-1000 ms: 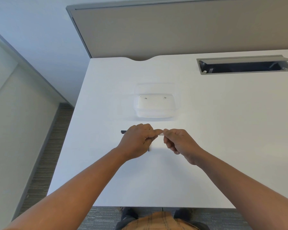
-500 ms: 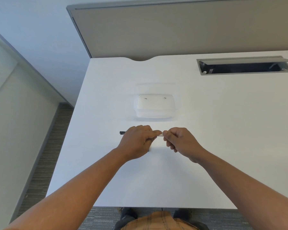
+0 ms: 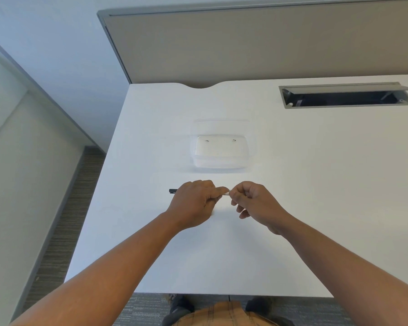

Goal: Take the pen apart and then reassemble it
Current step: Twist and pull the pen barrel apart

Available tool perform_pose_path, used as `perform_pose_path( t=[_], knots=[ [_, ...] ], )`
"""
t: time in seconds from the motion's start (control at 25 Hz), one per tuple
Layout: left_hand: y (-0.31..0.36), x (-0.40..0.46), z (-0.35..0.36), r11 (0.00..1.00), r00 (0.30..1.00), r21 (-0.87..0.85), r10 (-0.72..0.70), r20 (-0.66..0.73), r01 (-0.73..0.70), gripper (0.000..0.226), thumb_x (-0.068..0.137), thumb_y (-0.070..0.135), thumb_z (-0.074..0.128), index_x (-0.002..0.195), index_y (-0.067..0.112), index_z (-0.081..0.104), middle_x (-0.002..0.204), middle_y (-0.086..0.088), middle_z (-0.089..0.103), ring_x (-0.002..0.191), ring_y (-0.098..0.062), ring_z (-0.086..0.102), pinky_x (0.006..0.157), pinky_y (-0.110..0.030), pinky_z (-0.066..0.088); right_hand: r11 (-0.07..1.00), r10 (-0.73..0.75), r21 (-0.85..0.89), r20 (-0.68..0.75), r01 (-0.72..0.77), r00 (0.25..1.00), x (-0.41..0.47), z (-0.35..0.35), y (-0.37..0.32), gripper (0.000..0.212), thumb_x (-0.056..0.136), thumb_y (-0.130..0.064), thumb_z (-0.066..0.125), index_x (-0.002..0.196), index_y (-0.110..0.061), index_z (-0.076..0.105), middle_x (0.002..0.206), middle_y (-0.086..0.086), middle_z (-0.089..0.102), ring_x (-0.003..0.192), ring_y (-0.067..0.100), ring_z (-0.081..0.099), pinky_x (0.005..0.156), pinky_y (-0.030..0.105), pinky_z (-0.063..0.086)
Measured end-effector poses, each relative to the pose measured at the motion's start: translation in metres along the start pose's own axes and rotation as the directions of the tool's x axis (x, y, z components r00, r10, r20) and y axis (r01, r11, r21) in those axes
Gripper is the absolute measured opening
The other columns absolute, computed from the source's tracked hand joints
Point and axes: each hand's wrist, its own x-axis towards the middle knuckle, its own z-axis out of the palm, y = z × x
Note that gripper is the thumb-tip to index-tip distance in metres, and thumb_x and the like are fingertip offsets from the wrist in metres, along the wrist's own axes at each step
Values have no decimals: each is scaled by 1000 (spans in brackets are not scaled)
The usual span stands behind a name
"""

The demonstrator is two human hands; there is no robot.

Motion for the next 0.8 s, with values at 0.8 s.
perform_pose_path(
  t=[0.8],
  knots=[
    [3, 0, 5, 1000, 1000, -5, -1, -3, 1, 35, 96, 24, 47, 119, 30, 73, 80, 5, 67, 71, -24, 59, 62, -35, 46, 978, 2, -207, 40, 7, 999, 2, -9, -2, 25, 99, -30, 60, 80, -18, 72, 66, -5, 71, 54, 7, 56, 54, 25, 46]
  ],
)
